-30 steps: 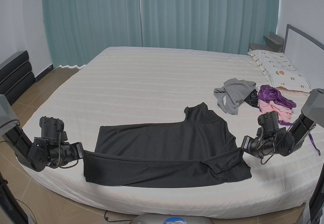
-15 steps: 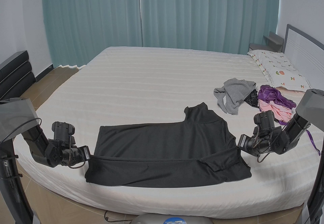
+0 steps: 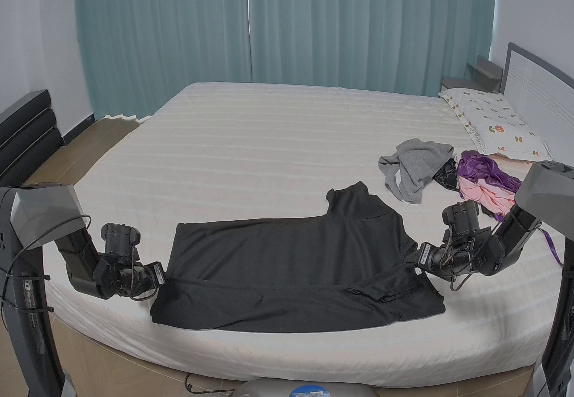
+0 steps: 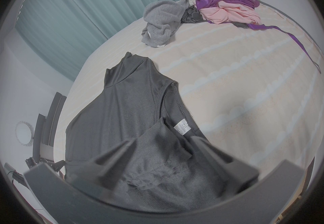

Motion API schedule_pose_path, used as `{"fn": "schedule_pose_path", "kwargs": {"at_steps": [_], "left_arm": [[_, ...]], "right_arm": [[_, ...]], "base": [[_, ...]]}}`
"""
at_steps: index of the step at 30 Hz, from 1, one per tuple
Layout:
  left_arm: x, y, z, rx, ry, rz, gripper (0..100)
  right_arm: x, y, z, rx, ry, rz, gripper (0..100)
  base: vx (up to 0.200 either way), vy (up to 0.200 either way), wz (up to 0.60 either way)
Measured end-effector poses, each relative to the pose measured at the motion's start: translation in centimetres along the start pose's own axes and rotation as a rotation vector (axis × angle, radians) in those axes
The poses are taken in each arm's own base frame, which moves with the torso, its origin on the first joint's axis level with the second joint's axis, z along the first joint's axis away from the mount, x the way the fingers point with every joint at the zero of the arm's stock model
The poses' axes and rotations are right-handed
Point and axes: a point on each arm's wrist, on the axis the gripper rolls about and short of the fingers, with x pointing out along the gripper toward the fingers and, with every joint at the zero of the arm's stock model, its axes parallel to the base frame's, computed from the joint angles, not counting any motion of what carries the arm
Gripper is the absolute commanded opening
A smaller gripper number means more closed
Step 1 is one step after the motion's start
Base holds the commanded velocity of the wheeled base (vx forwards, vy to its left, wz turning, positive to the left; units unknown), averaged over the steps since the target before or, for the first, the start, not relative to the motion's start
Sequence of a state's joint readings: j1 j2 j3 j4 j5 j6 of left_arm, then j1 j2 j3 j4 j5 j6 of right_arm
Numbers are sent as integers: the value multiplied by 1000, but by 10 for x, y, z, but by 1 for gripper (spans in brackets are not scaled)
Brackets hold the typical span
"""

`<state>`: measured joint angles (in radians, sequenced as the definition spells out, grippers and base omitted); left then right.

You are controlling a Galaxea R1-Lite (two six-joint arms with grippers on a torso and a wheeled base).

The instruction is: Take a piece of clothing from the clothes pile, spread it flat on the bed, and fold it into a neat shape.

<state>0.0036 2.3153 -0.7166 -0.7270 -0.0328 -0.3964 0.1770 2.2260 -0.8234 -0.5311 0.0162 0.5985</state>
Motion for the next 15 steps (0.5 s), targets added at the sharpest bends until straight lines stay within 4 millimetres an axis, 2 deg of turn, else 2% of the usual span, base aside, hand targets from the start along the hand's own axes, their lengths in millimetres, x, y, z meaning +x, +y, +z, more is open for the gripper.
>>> {"fn": "schedule_pose_path", "kwargs": {"at_steps": [6,11,15], "left_arm": [[6,1,-3,-39,-1,-3,100],[4,4,-3,-90,6,-16,100],[-5,5,-1,-127,16,-52,100]], "right_arm": [[-7,3,-3,72,4,12,100],[-18,12,-24,154,51,32,100],[-23,19,-33,183,13,99,100]], "base": [[0,0,0],[0,0,0],[0,0,0]]}}
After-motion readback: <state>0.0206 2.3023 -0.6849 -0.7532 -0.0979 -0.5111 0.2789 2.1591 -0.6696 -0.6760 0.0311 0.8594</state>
